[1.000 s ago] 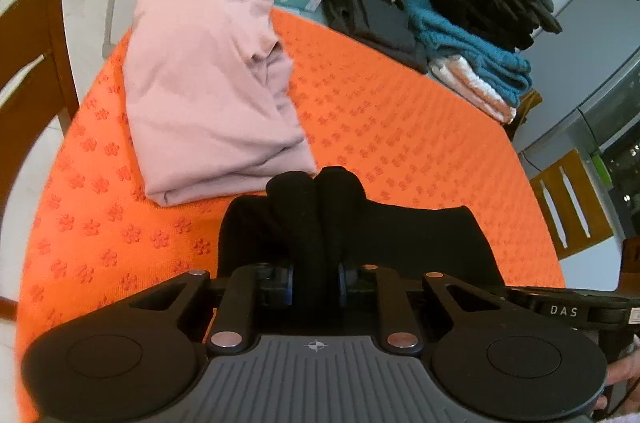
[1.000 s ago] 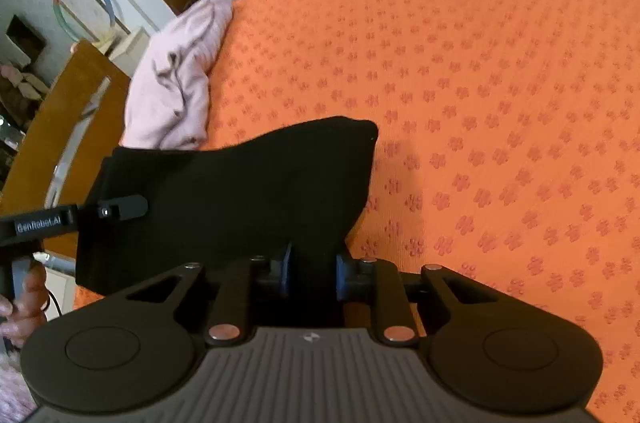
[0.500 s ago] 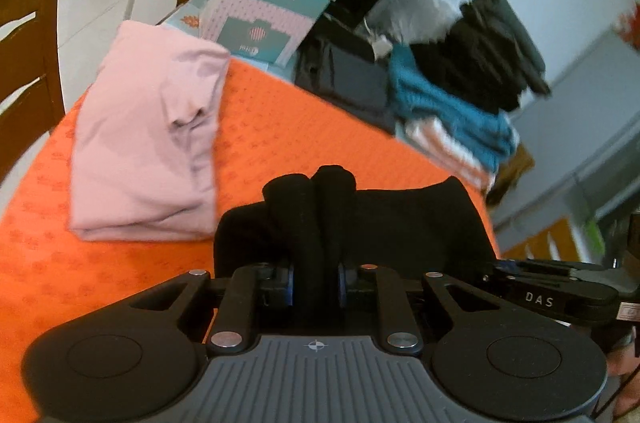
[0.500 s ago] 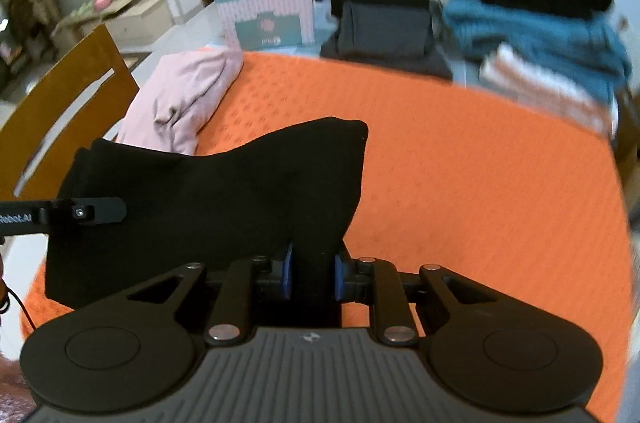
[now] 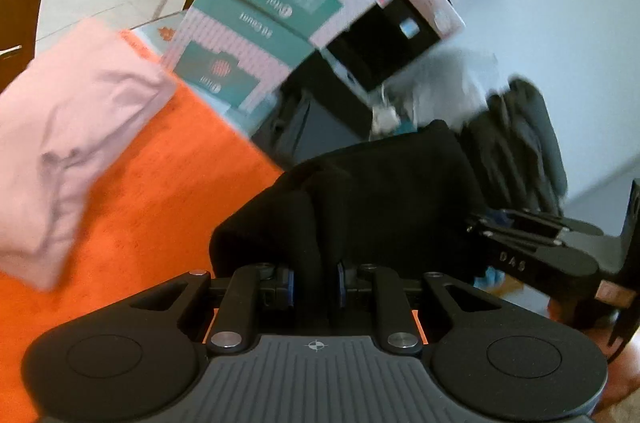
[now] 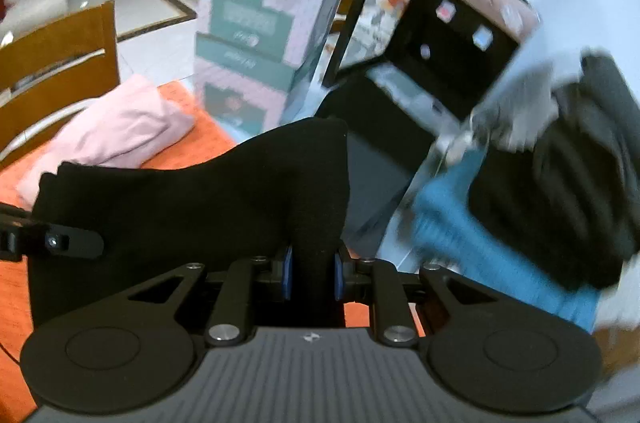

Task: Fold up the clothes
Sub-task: 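Carry the folded black garment with both tools onto the clothes stack and release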

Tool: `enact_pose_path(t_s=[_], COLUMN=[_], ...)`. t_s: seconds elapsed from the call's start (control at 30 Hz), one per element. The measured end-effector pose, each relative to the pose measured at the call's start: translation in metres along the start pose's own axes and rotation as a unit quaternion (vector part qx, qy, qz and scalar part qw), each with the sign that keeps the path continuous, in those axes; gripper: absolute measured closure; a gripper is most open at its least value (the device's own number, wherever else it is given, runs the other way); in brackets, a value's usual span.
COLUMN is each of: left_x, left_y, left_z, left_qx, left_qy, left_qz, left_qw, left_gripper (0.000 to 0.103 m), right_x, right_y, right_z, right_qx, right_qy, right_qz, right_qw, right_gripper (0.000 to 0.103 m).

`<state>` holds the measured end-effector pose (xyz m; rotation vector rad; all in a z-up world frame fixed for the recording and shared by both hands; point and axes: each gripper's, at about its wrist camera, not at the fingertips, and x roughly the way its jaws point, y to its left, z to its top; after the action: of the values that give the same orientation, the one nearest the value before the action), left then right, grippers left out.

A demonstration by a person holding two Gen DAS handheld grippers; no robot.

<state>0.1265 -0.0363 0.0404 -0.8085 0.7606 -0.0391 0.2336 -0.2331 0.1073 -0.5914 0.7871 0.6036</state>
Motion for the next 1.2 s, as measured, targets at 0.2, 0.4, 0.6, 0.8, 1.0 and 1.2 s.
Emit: enact_pose_path(t_s=[0.2, 0.4, 0.6, 0.8, 1.0, 1.2], left_x=[0.064, 0.134, 0.189, 0.229, 0.234, 0.215], left_y=[-0.03, -0.04, -0.036, -0.026, -0.025, -0.033], left_z=[0.041, 0.071, 0.087, 0.092, 0.093, 0.088], left_qx=[-0.046, -0.112, -0.144, -0.158, -0.15, -0.113], left_qy=[-0.036, -0.057, -0.062, -0.054, -0.03, -0.023], left_qz=[0.018, 0.023, 0.037, 0.057, 0.071, 0.073], left_qw=[0.9981, 0.9918, 0.987, 0.9843, 0.9856, 0.9906], left_gripper=[0.082, 0.082, 0.082, 0.081, 0.072, 0.057], right_x=[0.05, 0.112, 0.173, 0.224, 0.25, 0.238], right_y=[-0.047, -0.076, -0.093, -0.09, -0.089, -0.094], right_z=[0.05, 0.092, 0.11, 0.109, 0.105, 0.111], right_qx=[-0.076, -0.174, -0.233, -0.284, -0.265, -0.231], right_qy=[-0.021, -0.039, -0.052, -0.059, -0.067, -0.077], right_qz=[-0.022, -0.059, -0.068, -0.076, -0.085, -0.099], right_qw=[0.997, 0.982, 0.969, 0.954, 0.958, 0.965], right_gripper=[0.081, 0.081, 0.081, 0.081, 0.073, 0.055])
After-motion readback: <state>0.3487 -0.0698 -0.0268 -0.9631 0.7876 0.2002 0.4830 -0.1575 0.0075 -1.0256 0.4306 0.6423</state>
